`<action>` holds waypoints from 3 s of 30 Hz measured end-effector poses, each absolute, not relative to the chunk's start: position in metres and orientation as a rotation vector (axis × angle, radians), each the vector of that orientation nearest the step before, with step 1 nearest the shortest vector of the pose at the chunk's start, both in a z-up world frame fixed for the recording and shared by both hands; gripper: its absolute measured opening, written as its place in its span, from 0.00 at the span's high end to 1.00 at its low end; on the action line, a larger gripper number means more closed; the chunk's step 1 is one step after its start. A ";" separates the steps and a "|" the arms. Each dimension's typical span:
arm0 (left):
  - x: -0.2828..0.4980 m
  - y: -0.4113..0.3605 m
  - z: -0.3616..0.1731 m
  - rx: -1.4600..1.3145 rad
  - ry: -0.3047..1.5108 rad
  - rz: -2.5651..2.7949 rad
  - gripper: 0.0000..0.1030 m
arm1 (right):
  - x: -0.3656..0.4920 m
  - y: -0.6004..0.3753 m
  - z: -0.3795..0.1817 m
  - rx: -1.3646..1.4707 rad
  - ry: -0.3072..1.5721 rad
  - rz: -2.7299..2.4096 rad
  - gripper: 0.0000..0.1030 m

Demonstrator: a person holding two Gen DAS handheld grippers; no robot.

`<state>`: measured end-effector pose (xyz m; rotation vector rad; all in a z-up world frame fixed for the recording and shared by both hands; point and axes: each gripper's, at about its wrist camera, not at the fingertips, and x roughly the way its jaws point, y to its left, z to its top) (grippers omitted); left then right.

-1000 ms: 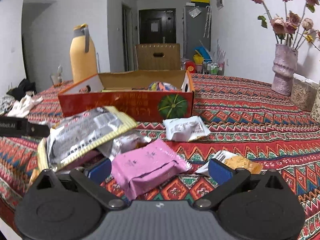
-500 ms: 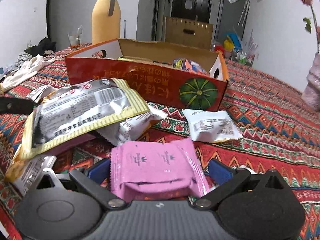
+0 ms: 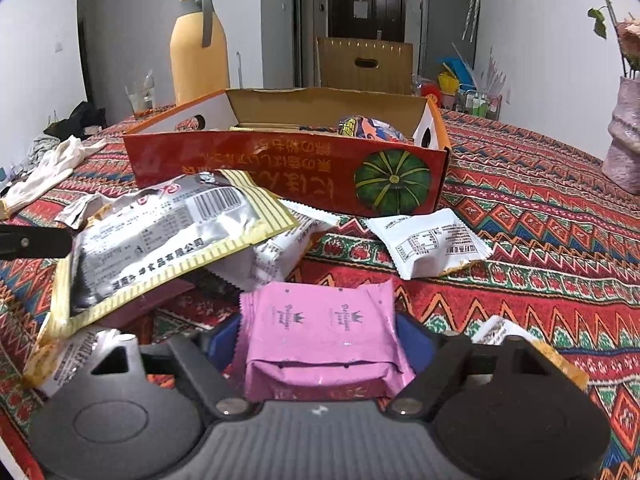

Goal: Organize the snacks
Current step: 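Grasp the pink packet with the right tool while the left grasps a white cracker packet, then carry the pink packet and cracker packet into the box and open both tools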

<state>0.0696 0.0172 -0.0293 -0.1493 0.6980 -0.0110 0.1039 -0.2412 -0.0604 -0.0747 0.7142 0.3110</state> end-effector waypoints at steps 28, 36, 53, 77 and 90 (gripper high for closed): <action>0.043 -0.045 -0.040 -0.071 0.760 -0.018 0.00 | 0.031 -0.266 -0.054 0.125 0.507 0.244 0.38; 0.039 -0.065 -0.054 -0.034 0.800 0.024 0.00 | 0.019 -0.273 -0.063 0.152 0.515 0.248 0.37; 0.020 -0.069 -0.055 -0.011 0.762 0.027 0.42 | 0.002 -0.272 -0.061 0.151 0.502 0.245 0.37; -0.022 -0.045 -0.017 -0.020 0.615 -0.086 0.47 | -0.015 -0.253 -0.032 0.094 0.437 0.216 0.37; 0.014 -0.037 0.015 -0.024 0.524 -0.104 0.47 | 0.022 -0.243 -0.013 0.077 0.401 0.203 0.37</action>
